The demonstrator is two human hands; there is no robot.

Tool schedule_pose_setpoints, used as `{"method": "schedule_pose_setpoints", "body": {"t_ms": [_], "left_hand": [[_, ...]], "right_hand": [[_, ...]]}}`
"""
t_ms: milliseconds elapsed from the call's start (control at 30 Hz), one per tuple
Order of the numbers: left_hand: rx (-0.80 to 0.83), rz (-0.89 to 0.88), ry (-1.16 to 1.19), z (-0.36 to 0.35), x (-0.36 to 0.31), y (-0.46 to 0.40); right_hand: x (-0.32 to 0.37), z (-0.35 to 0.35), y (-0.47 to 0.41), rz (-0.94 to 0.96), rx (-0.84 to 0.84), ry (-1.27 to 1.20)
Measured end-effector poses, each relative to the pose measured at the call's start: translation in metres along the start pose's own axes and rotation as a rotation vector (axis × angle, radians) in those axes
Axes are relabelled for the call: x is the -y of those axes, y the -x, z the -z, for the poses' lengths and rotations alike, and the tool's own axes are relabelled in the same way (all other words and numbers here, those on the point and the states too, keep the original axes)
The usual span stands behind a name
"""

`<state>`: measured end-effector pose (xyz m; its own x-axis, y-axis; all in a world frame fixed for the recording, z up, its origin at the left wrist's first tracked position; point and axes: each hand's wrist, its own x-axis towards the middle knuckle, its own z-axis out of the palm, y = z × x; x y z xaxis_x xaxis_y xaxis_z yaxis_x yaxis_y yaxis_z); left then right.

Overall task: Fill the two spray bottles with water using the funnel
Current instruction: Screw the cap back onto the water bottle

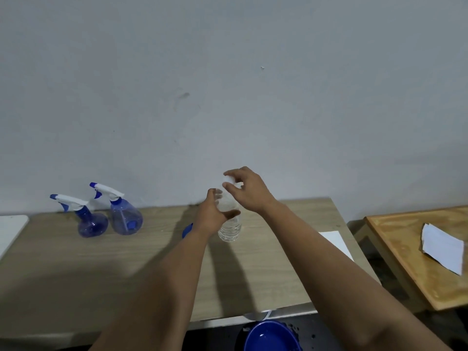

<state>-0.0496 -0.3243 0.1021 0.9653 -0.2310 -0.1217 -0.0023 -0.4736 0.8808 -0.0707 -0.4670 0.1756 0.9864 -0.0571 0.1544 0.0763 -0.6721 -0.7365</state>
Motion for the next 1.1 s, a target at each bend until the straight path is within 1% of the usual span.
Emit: {"method": "schedule_pose_setpoints", "body": {"t_ms": [33,167,333,400,500,633,733,833,933,1000,1100], "left_hand": [[-0.007,-0.001,-0.005,-0.001,0.001,0.001],[-0.013,0.003,-0.038,-0.006,0.003,-0.002],[-0.031,0.010,-0.003,-0.006,0.007,-0.004],[-0.026,0.002,-0.013,-0.009,0.007,-0.004],[-0.029,-0.001,-0.028,-0.011,0.007,-0.005],[-0.044,0.002,-0.027,-0.010,0.008,-0.005],[-0.043,-0.002,-0.039,-0.012,0.007,-0.005],[-0.048,-0.001,-0.039,-0.014,0.006,-0.006],[-0.027,0.001,-0.043,-0.012,0.005,-0.007],[-0.019,-0.009,-0.082,-0.009,0.007,-0.005],[0.067,-0.015,-0.293,0.000,0.024,-0.002]], "right_hand": [[-0.002,-0.001,0.002,-0.002,-0.003,-0.030],[-0.006,-0.006,0.004,-0.093,-0.133,-0.141],[-0.011,-0.014,0.010,-0.037,-0.095,-0.207],[-0.012,-0.015,0.011,-0.073,-0.135,-0.253],[-0.014,-0.017,0.009,-0.094,-0.208,-0.245],[-0.022,-0.024,0.014,-0.048,-0.150,-0.314],[-0.023,-0.026,0.013,-0.071,-0.176,-0.364],[-0.019,-0.025,0.009,-0.067,-0.175,-0.340],[-0.020,-0.030,0.011,-0.072,-0.233,-0.336],[-0.024,-0.042,0.017,-0.101,-0.253,-0.342],[-0.037,-0.066,0.029,-0.168,-0.219,-0.337]]}}
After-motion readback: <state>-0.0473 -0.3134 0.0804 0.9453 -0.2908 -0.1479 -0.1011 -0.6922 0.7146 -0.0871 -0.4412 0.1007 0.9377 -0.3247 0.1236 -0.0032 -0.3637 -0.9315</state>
